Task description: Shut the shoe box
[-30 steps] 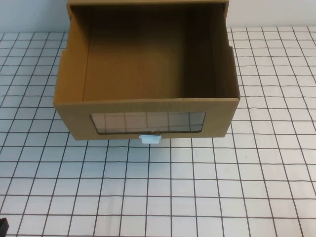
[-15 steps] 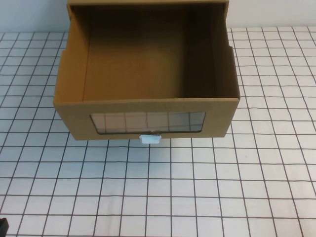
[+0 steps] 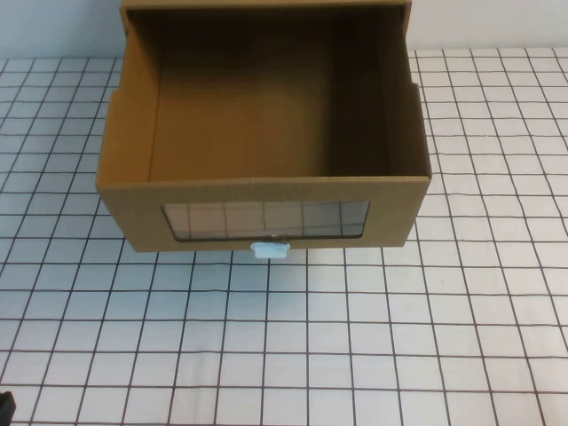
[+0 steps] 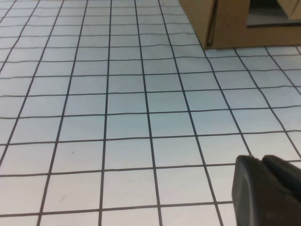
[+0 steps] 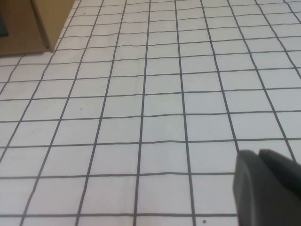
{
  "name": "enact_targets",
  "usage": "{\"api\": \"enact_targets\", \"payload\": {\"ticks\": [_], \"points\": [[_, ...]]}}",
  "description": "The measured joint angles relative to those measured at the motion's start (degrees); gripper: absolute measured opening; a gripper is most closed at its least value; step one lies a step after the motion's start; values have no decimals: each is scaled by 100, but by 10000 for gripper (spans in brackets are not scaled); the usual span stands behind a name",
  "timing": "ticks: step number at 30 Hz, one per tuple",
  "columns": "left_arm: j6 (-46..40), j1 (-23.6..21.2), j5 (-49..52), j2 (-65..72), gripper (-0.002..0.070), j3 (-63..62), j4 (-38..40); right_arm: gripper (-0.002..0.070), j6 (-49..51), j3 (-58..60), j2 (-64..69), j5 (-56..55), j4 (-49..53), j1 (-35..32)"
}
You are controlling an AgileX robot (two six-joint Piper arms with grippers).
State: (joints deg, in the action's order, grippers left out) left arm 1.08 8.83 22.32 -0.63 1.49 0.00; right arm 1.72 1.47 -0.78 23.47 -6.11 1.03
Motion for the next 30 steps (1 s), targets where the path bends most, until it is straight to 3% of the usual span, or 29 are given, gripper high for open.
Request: {"api": "enact_targets", "payload": {"ticks": [23, 30], "points": [[-11, 0, -21, 0, -6, 0, -147, -13, 0, 0, 0, -11, 0, 0], [-11, 0, -630, 0, -6, 0, -156, -13, 0, 0, 0, -717, 0, 0]]}}
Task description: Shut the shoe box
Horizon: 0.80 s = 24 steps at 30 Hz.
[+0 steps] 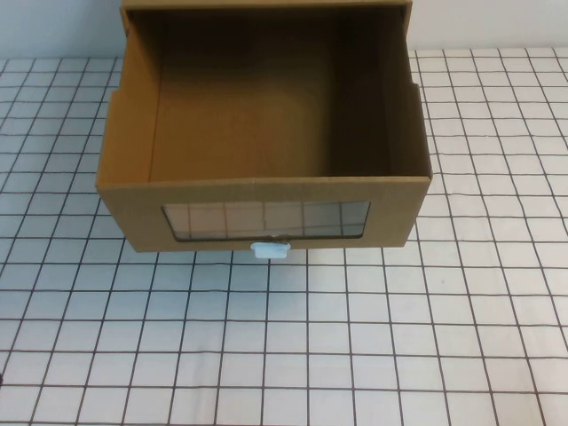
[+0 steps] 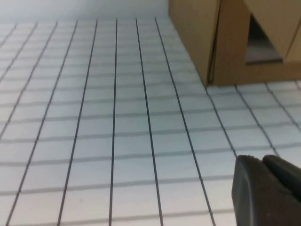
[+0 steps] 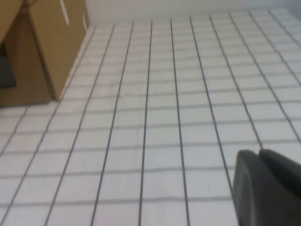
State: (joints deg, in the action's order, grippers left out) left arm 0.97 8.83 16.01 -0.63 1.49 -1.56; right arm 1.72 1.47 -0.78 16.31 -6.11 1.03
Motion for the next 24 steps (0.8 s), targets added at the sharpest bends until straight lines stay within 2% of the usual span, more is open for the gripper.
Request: {"api": "enact_targets", "payload": {"ticks": [3, 11, 14, 17, 24], "points": [[0, 0, -833, 0, -6, 0, 0, -13, 0, 0, 0, -868, -10, 0], [0, 0, -4540, 0, -6, 0, 0, -13, 0, 4, 0, -4526, -18, 0], [0, 0, -5483, -4, -6, 0, 0, -13, 0, 4, 0, -5509, -32, 0], [0, 0, -5958, -13, -6, 0, 0, -13, 0, 4, 0, -6152, -32, 0], [0, 0, -6264, -26, -6, 0, 12, -13, 10, 4, 0, -6781, -43, 0]]}}
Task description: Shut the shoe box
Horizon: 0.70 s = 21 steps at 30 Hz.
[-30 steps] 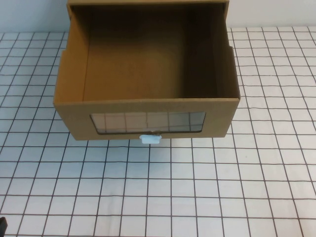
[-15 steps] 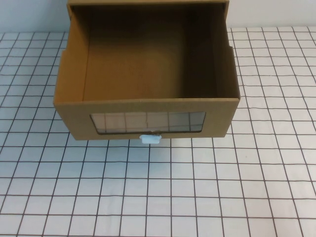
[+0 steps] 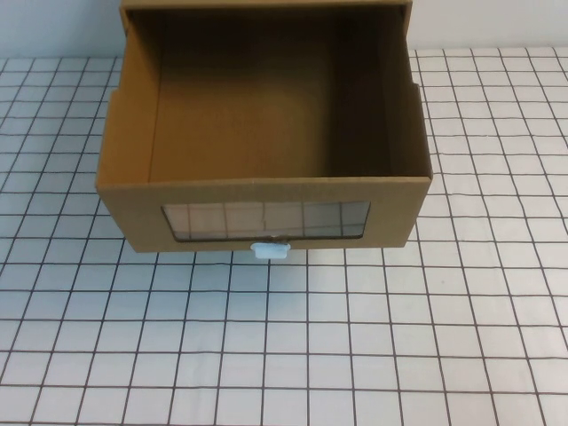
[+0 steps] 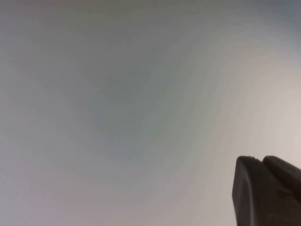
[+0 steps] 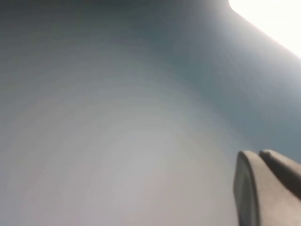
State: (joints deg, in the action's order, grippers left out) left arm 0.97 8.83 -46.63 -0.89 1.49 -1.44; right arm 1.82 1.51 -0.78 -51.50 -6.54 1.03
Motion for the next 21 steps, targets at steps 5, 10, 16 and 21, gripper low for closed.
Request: {"api": "enact_targets", "payload": {"ticks": [5, 10, 16, 21], "points": [[0, 0, -507, 0, -6, -59, 30, -13, 0, -54, -2, -936, 0, 0], [10, 0, -472, 0, -6, -754, 30, -13, 0, -743, -12, -846, 10, 0], [10, 0, -153, 50, -6, -1929, 30, -13, 0, -2178, -12, 395, 21, 0], [10, 0, -164, 511, -6, -2877, 30, -13, 0, -3194, 319, 493, 28, 0]]}}
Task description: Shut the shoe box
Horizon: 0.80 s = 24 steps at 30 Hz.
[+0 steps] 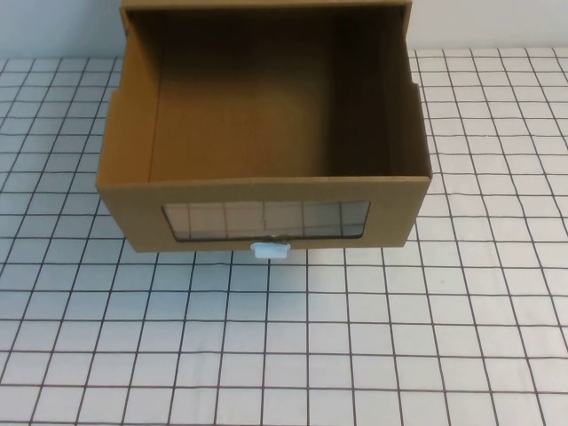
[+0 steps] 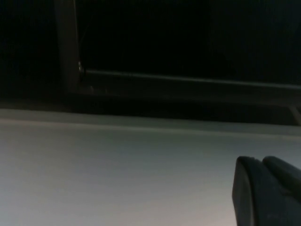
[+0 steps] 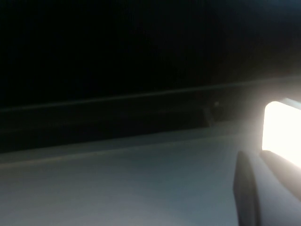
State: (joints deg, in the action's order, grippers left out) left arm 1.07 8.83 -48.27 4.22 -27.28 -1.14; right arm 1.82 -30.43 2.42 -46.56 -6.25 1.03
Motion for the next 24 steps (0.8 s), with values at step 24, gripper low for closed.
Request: {"api": "enact_targets", "payload": {"ticks": [24], "points": [[-53, 0, 4294, 4044, -6, -4361, 0, -13, 716, -5557, 5239, 5673, 75, 0]]}}
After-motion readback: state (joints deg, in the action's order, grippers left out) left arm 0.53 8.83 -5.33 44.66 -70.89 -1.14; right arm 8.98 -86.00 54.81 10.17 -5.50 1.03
